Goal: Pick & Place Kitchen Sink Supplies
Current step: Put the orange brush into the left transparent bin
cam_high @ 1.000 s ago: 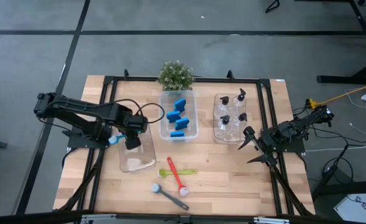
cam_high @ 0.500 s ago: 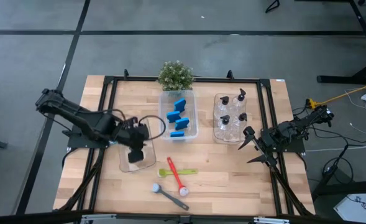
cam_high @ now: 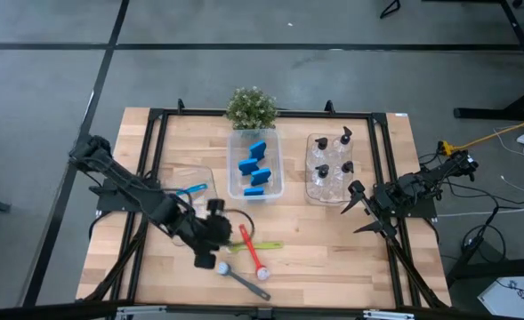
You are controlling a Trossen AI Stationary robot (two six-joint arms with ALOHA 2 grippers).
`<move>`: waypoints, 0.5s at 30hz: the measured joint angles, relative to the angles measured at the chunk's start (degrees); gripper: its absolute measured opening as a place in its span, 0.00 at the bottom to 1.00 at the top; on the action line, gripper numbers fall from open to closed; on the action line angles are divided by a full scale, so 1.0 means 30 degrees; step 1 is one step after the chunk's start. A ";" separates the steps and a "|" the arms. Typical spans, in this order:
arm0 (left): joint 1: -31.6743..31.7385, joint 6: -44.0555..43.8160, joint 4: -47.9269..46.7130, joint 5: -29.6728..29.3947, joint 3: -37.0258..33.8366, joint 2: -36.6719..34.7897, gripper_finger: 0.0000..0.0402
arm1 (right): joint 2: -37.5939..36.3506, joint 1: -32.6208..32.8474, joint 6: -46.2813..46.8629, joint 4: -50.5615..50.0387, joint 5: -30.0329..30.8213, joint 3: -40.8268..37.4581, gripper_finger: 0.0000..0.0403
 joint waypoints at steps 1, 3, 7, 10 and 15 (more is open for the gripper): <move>-0.0103 0.0470 -0.0003 -0.0005 0.0609 0.0566 0.29 | -0.0003 -0.0006 -0.0034 0.0000 0.0000 0.0000 0.77; -0.0255 0.1516 -0.0245 -0.0010 0.1985 0.1692 0.29 | -0.0006 0.0000 -0.0010 0.0000 0.0000 0.0000 0.77; -0.0468 0.3915 -0.0728 -0.0023 0.4517 0.3813 0.29 | -0.0002 -0.0001 -0.0028 0.0000 0.0000 -0.0002 0.77; -0.0586 0.6053 -0.0731 -0.0027 0.5989 0.5253 0.29 | -0.0006 -0.0004 -0.0001 0.0000 0.0000 0.0000 0.77; -0.0766 0.8796 -0.0694 0.0004 0.7456 0.7534 0.29 | -0.0001 -0.0006 0.0004 0.0000 0.0000 -0.0005 0.77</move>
